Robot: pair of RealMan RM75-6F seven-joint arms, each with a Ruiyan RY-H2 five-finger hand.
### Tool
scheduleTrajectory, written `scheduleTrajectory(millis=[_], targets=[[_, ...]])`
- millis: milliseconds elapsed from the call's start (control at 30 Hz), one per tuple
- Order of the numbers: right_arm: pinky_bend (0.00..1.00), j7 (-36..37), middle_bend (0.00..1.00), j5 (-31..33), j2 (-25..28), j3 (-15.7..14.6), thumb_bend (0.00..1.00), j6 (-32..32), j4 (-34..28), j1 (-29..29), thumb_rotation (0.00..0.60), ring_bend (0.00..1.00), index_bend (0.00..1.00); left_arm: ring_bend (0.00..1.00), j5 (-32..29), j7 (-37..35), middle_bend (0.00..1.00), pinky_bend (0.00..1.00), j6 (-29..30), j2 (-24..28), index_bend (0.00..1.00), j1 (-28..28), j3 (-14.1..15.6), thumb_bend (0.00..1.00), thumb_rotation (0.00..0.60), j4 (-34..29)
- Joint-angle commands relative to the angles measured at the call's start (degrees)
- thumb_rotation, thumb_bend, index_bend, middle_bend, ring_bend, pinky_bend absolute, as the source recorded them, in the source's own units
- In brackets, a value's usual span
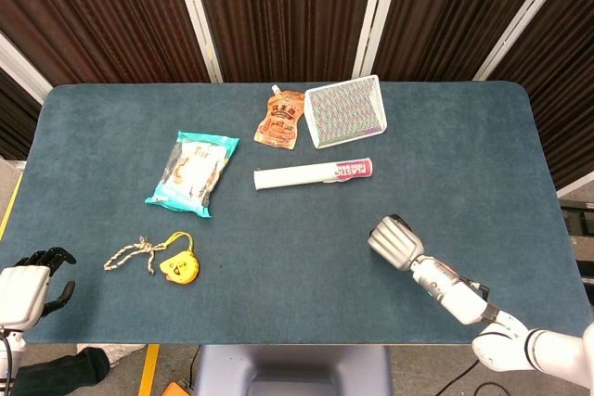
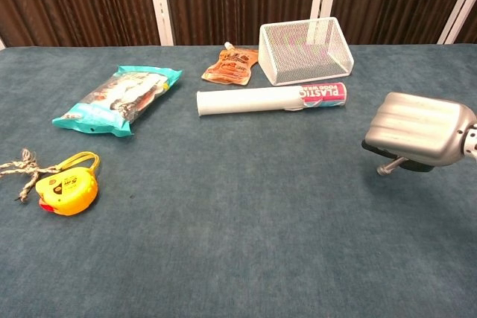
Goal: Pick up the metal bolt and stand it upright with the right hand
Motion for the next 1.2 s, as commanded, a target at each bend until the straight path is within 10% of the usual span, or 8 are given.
scheduleTrajectory(millis=[33, 667, 933, 1200], targets=[[1.00, 0.2, 0.94, -0.1, -0.2, 0.1, 0.43, 0.2, 0.2, -0.1, 0.600, 0.96, 0.78, 0.33, 0.0, 0.0, 0.33, 0.46, -0.1, 0.0, 0.41, 0.0, 0.0, 0.37, 0.600, 0.0], [1.00, 2.5, 0.94, -1.0, -0.6, 0.6, 0.40, 2.2, 1.0, -1.0, 0.600, 0.96, 0.44, 0.33, -0.2, 0.3, 0.33, 0.46, -0.3, 0.1, 0.41, -0.1, 0.1, 0.37, 0.600, -0.2], [1.00, -0.7, 0.93, 0.6, 2.2, 2.3, 0.13, 8.2, -4.7, -4.1, 0.600, 0.92, 0.29, 0.33, 0.1, 0.3, 0.33, 0.46, 0.0, 0.1, 0.41, 0.0, 0.1, 0.37, 0.600, -0.2], [0.89, -0.4, 0.55, 4.8, 8.0, 4.7, 0.02, 19.4, -18.5, -11.5, 0.600, 0.67, 0.20, 0.33, 0.9, 0.4, 0.33, 0.46, 0.6, 0.0, 0.41, 0.1, 0.3, 0.37, 0.600, -0.3]])
